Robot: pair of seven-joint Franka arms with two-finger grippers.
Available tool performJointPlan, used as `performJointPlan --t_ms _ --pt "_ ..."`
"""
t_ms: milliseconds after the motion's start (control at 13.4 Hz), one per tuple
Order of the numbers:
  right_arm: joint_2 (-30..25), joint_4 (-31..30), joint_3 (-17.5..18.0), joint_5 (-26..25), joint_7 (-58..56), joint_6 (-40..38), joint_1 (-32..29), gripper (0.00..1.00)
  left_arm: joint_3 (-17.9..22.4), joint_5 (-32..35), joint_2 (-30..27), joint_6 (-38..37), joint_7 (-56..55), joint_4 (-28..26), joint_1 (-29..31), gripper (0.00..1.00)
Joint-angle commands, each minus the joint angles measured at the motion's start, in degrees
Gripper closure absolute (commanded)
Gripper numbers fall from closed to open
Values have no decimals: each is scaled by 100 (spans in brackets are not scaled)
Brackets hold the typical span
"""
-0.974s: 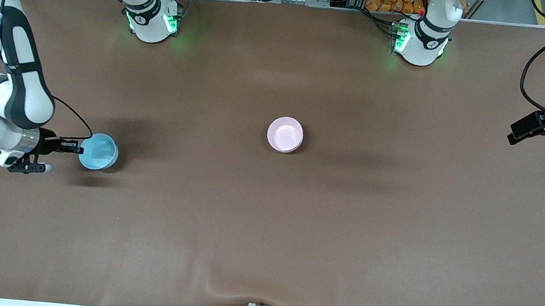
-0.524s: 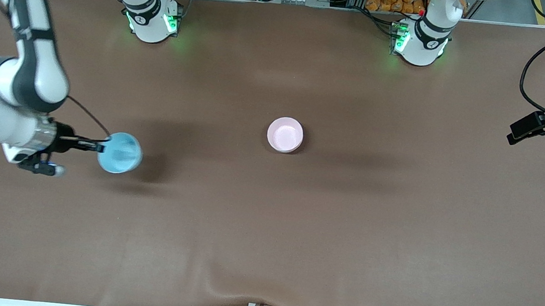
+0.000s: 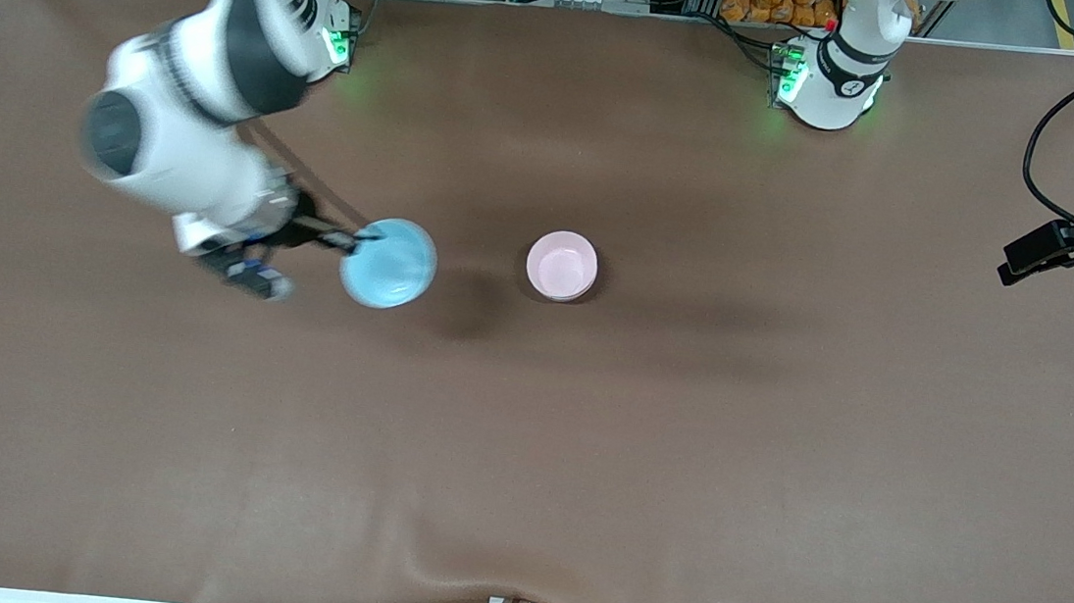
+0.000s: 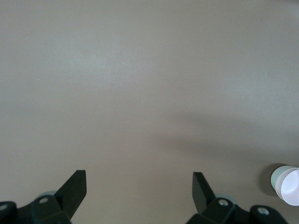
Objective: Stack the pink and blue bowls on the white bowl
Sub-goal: 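Carry the light blue bowl with the right gripper over the stack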
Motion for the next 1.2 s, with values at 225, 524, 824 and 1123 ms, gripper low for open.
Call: performJointPlan --t_ms 225,524,824,1123 --pt "249 -22 -123 -72 1954 785 1243 100 25 -105 -44 9 97 -49 -12 0" --pt "845 -66 -132 -300 2621 1591 1814 100 25 -105 0 36 97 -40 -12 0" --pt "970 -724 -123 -494 2844 2805 2106 100 25 -105 0 36 97 -40 -12 0" --pt "1190 -690 -123 -494 2914 2992 2211 100 25 -105 0 36 97 -40 -12 0"
